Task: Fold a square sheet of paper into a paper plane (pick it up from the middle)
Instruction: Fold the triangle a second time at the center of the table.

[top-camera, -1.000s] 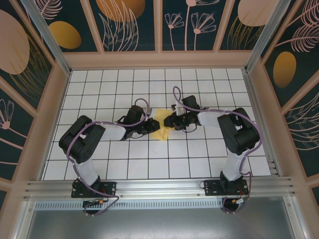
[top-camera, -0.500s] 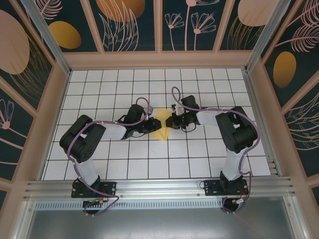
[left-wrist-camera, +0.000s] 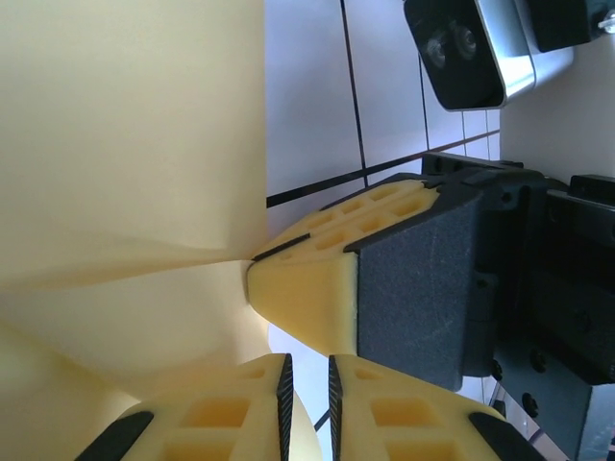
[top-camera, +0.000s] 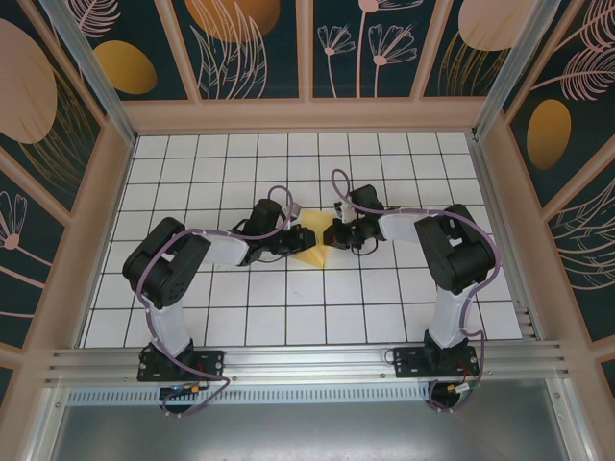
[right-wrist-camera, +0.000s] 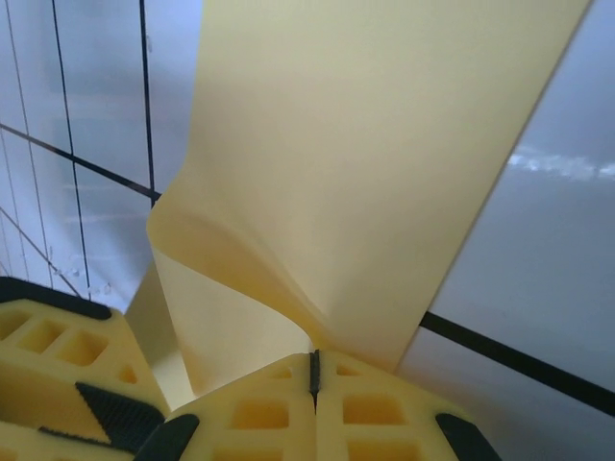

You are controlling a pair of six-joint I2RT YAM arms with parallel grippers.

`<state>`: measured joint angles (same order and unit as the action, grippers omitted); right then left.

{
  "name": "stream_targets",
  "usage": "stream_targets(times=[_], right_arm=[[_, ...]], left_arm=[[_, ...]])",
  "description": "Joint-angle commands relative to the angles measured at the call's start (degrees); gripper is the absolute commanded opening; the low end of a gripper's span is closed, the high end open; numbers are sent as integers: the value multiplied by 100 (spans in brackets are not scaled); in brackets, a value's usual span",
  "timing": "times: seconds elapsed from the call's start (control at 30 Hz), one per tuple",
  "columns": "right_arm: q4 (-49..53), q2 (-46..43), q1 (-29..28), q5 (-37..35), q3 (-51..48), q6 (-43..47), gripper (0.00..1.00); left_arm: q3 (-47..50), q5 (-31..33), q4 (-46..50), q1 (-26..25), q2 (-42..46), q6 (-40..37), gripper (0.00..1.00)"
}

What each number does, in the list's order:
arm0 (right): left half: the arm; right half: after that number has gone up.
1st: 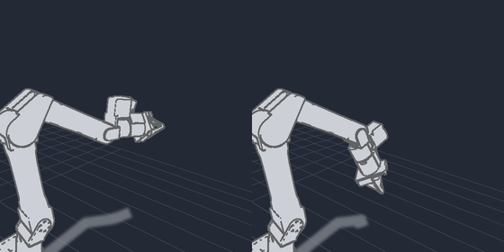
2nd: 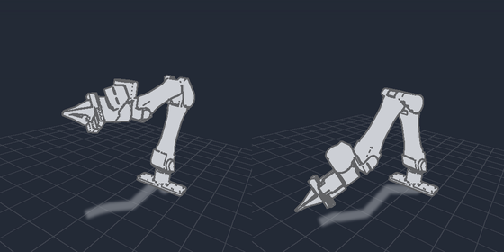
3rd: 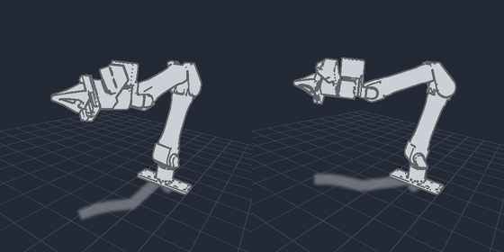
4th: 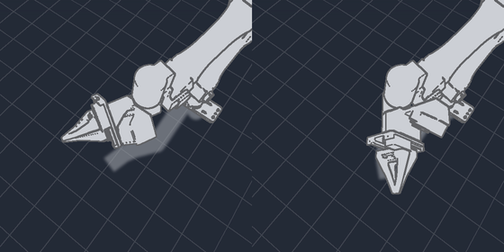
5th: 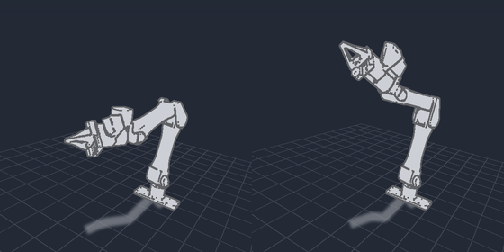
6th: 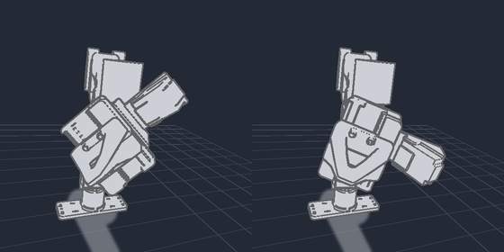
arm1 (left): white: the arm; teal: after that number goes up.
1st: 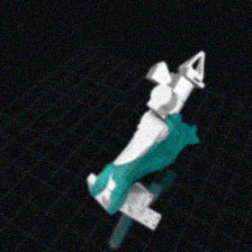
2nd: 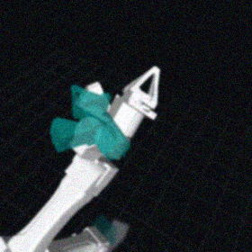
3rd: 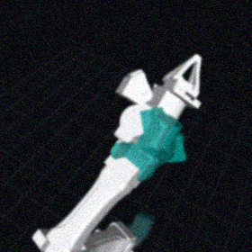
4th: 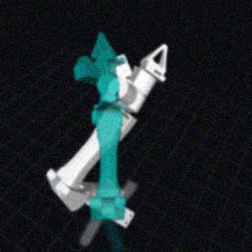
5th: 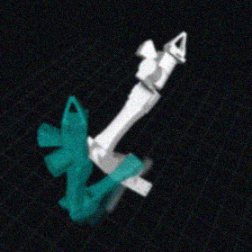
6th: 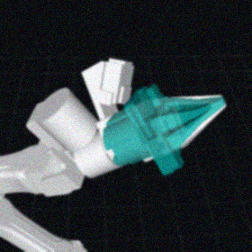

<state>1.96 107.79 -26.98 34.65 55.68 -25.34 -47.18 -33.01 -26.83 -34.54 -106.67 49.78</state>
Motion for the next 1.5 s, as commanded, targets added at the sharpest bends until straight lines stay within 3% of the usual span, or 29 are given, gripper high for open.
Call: stream_targets(times=[0.0, 0.4, 0.67, 1.47], right_arm=[[157, 42, 41, -177, 120, 124, 4], [318, -168, 24, 92, -39, 161, 4], [370, -124, -40, 2, -66, 179, 5], [423, -33, -37, -229, 69, 161, 4]], left_arm=[[-151, -89, -100, -52, -117, 27, 21], [-152, -124, -27, -81, -96, 6, 21], [33, -215, -292, -100, 69, 54, 21], [-94, 20, 120, -109, -352, 55, 18]])
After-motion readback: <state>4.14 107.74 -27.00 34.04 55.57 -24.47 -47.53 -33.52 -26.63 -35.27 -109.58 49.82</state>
